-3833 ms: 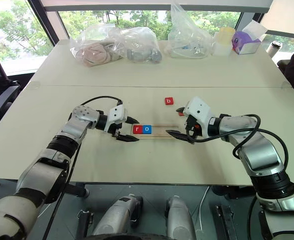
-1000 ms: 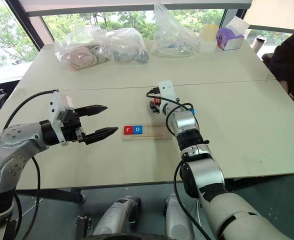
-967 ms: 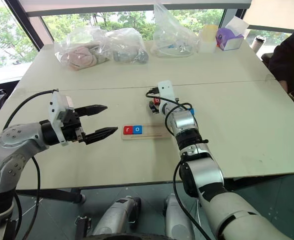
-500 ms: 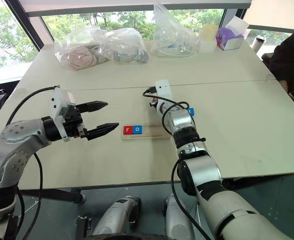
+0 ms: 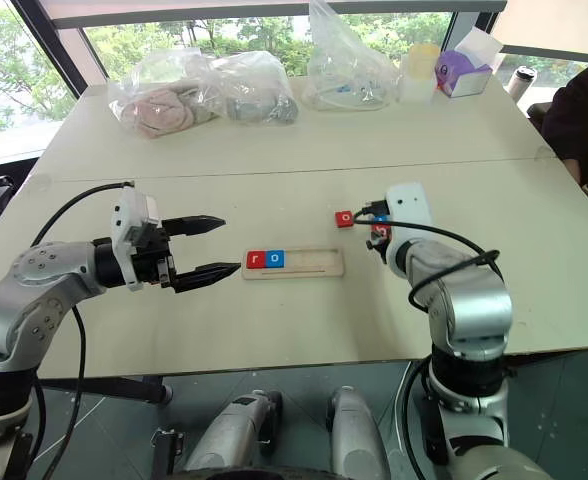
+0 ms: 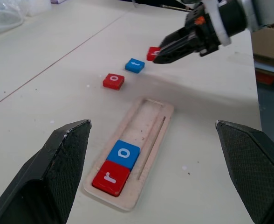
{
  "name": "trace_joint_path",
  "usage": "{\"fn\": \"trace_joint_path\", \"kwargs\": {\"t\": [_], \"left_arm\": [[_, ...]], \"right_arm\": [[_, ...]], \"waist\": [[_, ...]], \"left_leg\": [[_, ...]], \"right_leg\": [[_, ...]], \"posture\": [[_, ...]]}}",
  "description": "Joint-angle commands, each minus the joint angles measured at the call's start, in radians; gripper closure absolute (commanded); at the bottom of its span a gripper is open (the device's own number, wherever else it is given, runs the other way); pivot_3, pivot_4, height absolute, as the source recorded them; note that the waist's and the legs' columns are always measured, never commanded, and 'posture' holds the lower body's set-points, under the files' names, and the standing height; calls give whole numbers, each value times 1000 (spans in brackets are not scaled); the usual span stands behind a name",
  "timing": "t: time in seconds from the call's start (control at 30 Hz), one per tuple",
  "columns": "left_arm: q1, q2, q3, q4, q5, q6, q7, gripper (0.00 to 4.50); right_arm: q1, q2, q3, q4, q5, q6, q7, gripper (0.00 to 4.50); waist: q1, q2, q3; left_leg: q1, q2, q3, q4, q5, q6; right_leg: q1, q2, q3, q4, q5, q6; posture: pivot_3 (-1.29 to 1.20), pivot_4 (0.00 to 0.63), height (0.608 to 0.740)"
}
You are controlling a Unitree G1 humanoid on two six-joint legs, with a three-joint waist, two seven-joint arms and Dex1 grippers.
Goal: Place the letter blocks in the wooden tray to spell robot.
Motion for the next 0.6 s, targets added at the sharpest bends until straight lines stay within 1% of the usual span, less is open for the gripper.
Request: {"fn": "trace_joint_path", "kwargs": {"t": [0.03,0.17,0.2,0.4,0.47,0.53,0.57,0.6], "left_arm": [[-38,8,-14,19,19,-35,-23,0],[-52,11,-28,32,30,-46,-34,0],[-54,11,-28,35,31,-47,-36,0],[-45,19,-12,21,34,-39,-30,0],[-36,23,-5,8,28,-32,-23,0],[-26,27,-1,-4,25,-27,-15,0],[-21,29,3,-10,22,-23,-12,0],[-15,33,9,-16,19,-19,-9,0]], "right_arm": [[47,14,-11,-55,-10,10,-17,3325],[77,74,-21,-30,-16,-2,-40,3325],[80,85,-18,-18,-17,-15,-45,3325],[90,100,15,62,-30,-109,-70,3325],[93,99,19,69,-27,-120,-66,2288],[92,82,23,74,-17,-130,-51,1465],[86,64,26,72,-7,-129,-35,1004],[69,7,37,64,34,-137,32,510]], "waist": [[1,0,0],[-1,0,0],[-1,0,0],[-1,0,0],[-1,0,0],[-1,0,0],[-1,0,0],[-1,0,0]], "left_leg": [[0,0,0,1,0,0],[-1,-1,0,3,0,0],[-1,-1,0,3,0,0],[-1,-1,0,2,0,0],[-1,-1,0,2,0,0],[-1,-1,0,2,0,0],[-1,-1,0,2,0,0],[-1,-1,0,2,0,0]], "right_leg": [[1,0,0,0,0,1],[1,0,0,-2,1,0],[1,0,0,-2,3,2],[0,0,0,-1,3,2],[0,0,0,-1,3,2],[0,0,0,-1,3,2],[0,0,0,-1,3,2],[0,0,0,-1,3,2]], "posture": [[0,150,729],[0,150,729],[0,150,729],[0,150,729],[0,150,729],[0,150,729],[0,150,729],[0,150,729]]}}
